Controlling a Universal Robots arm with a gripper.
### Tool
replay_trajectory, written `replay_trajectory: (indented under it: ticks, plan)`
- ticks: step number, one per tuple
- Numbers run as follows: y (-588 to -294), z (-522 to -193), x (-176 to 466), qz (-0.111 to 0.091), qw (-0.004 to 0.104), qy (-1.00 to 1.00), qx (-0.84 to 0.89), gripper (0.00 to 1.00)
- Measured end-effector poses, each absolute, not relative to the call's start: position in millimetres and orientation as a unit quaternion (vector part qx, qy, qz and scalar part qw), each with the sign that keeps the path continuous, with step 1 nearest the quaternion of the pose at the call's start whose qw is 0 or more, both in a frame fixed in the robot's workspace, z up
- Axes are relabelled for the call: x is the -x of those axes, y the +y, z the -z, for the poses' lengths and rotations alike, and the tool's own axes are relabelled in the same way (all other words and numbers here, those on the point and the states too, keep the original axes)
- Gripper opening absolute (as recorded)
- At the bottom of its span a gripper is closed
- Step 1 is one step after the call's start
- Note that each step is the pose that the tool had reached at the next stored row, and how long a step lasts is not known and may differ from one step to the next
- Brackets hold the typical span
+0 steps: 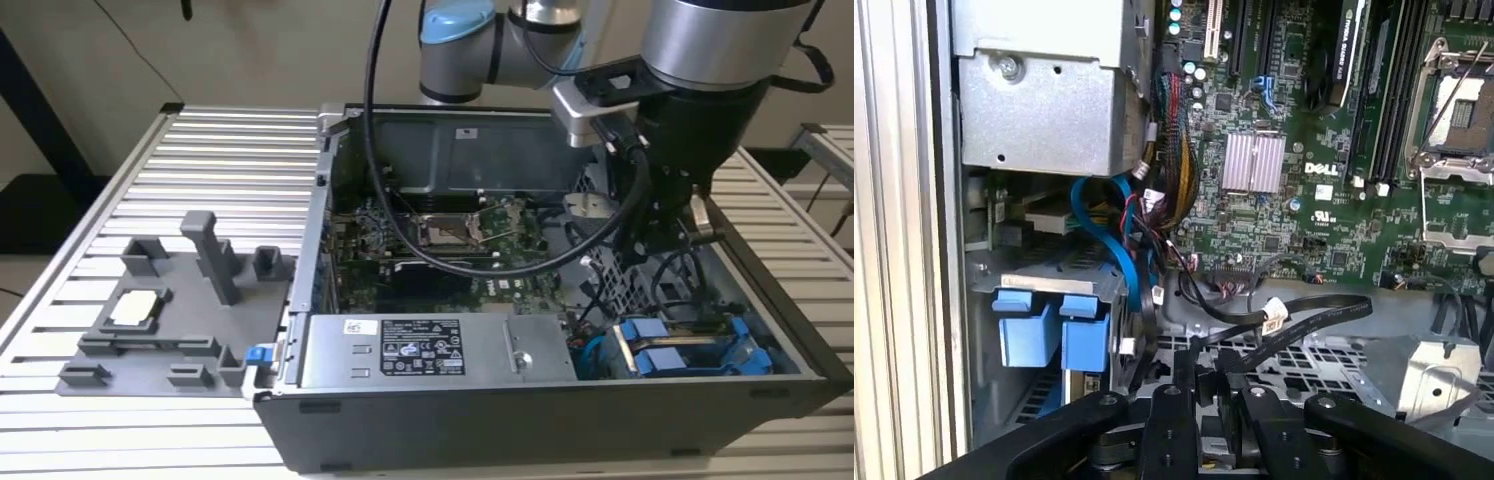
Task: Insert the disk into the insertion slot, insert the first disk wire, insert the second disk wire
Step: 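Insert the second disk wire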
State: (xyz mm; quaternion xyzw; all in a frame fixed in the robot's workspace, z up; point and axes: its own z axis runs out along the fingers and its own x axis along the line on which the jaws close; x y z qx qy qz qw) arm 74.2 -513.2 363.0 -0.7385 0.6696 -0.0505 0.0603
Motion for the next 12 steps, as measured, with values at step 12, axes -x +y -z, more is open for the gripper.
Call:
replay_trajectory:
  ticks: [12]
  plan:
    - [-514.3, -362.9, -70.9, 0.047, 0.063, 0.630, 0.773, 0.24]
